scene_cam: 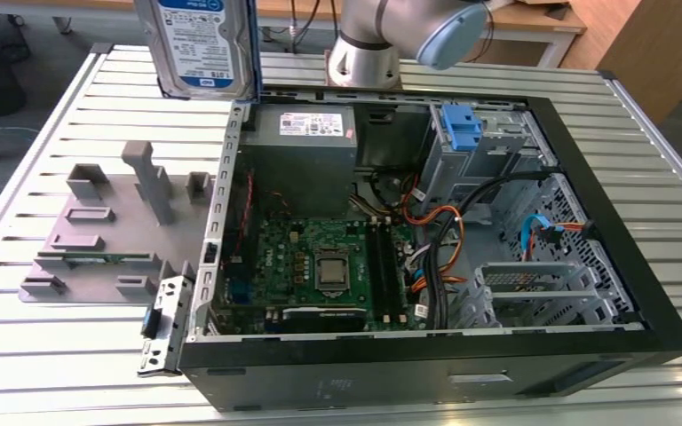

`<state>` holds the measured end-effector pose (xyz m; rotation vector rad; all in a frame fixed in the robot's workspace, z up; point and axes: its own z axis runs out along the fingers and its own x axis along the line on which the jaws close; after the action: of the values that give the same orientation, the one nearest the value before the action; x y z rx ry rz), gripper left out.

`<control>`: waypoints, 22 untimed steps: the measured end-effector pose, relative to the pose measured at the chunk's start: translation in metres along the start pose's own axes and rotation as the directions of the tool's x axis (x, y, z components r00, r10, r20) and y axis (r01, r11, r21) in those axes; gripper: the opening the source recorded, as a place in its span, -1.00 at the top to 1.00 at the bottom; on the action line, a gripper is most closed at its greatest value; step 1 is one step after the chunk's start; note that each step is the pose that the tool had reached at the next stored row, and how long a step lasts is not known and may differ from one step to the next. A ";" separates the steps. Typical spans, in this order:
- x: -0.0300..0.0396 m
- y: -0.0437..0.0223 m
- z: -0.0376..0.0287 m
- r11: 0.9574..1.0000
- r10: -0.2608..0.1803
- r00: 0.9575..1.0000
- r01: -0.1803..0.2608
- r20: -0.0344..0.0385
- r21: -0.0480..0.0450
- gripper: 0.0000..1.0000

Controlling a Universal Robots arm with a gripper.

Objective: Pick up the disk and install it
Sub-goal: 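Pick up the disk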

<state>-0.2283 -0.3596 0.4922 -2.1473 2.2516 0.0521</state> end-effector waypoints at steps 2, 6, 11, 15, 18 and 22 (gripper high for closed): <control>-0.0001 -0.0023 0.0000 1.000 0.000 1.000 0.000 0.000 0.000 0.30; -0.0003 -0.0068 0.0000 1.000 0.000 1.000 0.000 0.000 0.000 0.30; -0.0006 -0.0125 0.0000 1.000 0.000 1.000 0.000 0.000 0.000 0.30; -0.0009 -0.0178 0.0001 1.000 0.000 1.000 0.000 0.000 0.000 0.30; -0.0010 -0.0216 0.0001 1.000 0.000 1.000 0.000 0.000 0.000 0.30; -0.0013 -0.0276 0.0001 1.000 0.000 1.000 0.000 0.000 0.000 0.30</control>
<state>-0.2007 -0.3596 0.4920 -2.1472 2.2516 0.0522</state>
